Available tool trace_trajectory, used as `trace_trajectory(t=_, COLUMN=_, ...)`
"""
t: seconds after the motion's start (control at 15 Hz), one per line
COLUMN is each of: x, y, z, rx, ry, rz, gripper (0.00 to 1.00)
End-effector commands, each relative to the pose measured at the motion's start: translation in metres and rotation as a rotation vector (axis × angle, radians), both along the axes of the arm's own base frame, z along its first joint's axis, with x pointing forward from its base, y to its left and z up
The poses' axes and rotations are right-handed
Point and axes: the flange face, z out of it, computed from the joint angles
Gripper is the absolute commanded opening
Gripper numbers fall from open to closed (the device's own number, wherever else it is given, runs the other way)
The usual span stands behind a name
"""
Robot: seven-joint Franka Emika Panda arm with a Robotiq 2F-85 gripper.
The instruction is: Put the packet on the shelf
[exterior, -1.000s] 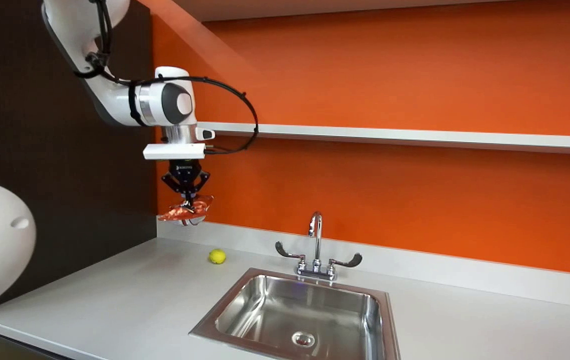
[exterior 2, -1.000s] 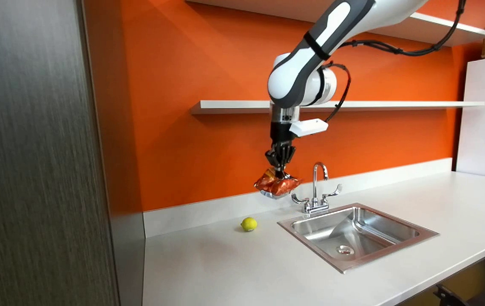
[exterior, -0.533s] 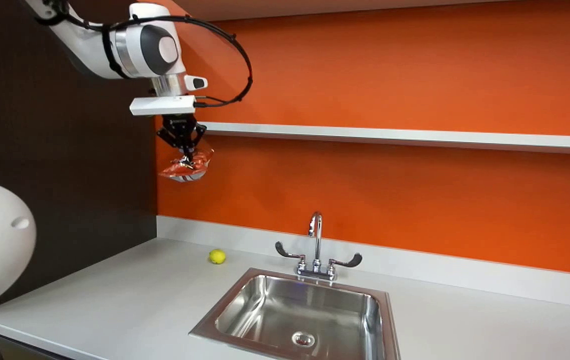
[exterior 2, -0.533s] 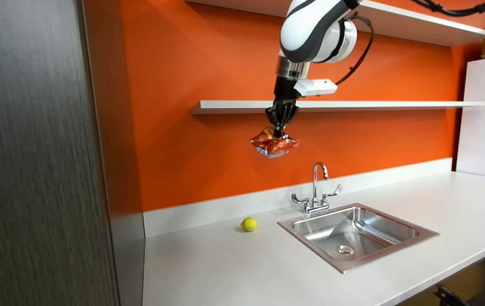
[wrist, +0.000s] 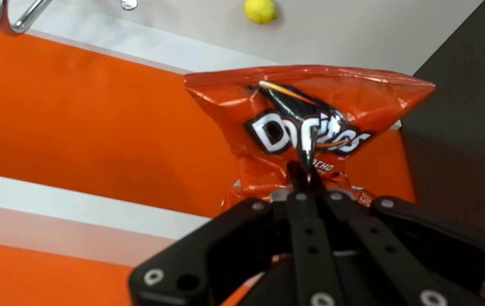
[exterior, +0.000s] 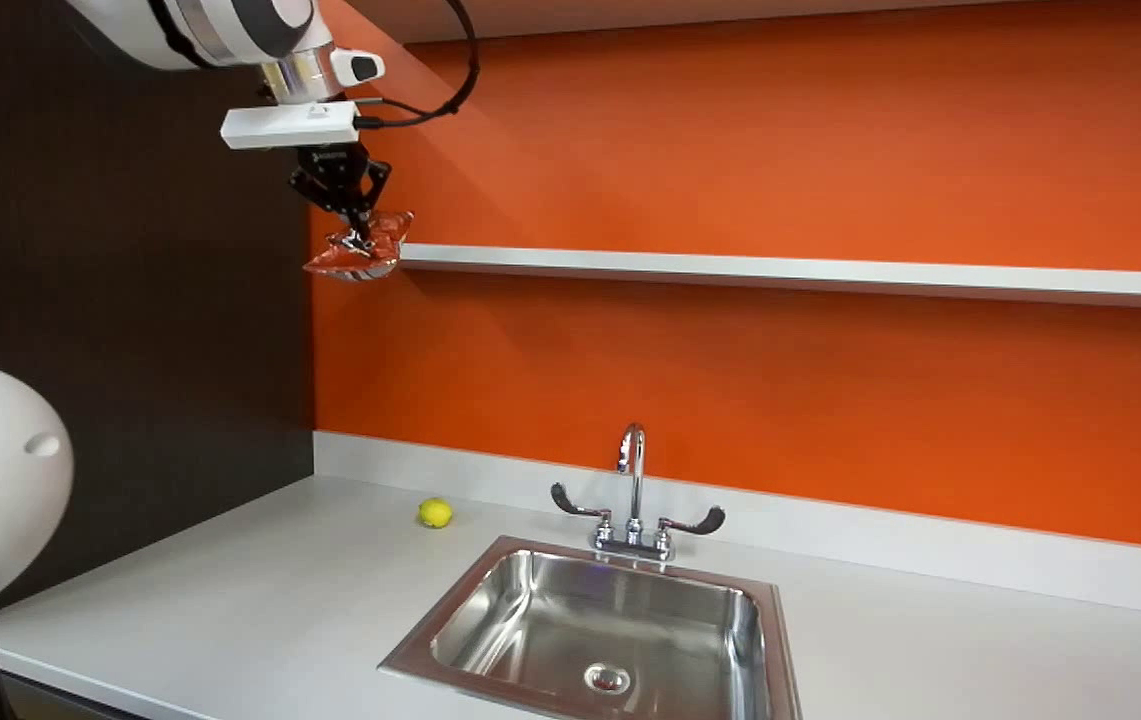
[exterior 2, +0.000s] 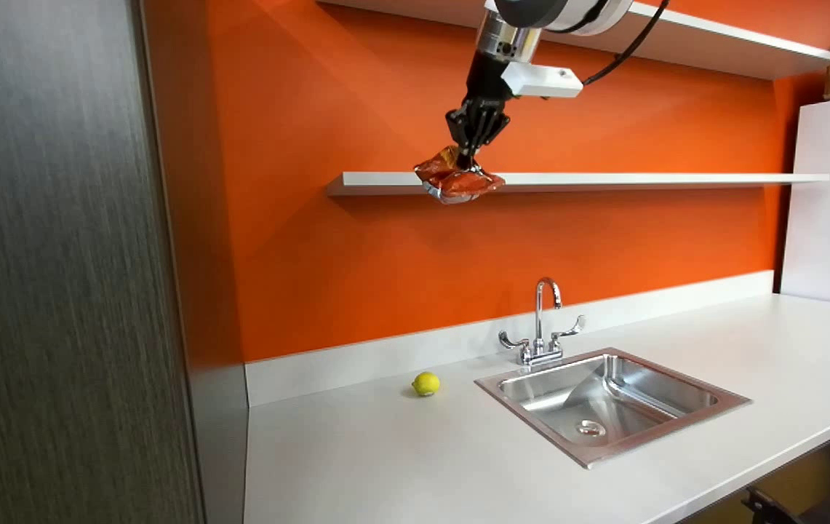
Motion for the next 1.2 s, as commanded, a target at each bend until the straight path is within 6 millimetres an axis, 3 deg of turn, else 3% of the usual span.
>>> trace_trajectory(t=0.0, x=0.013, y=0.008, z=0.027, rx=0.030, ry=-0.081, rz=-0.039, gripper=0.00)
trace_trajectory(t=0.67, x=0.077, y=0.011, z=0.059, rx=0.097, ry=-0.255, rz=-0.135, gripper=0.00)
trace_trajectory(t=1.13, x=0.134, y=0.008, z=0.050, rx=0.105, ry=-0.291, rz=-0.171, gripper=0.00)
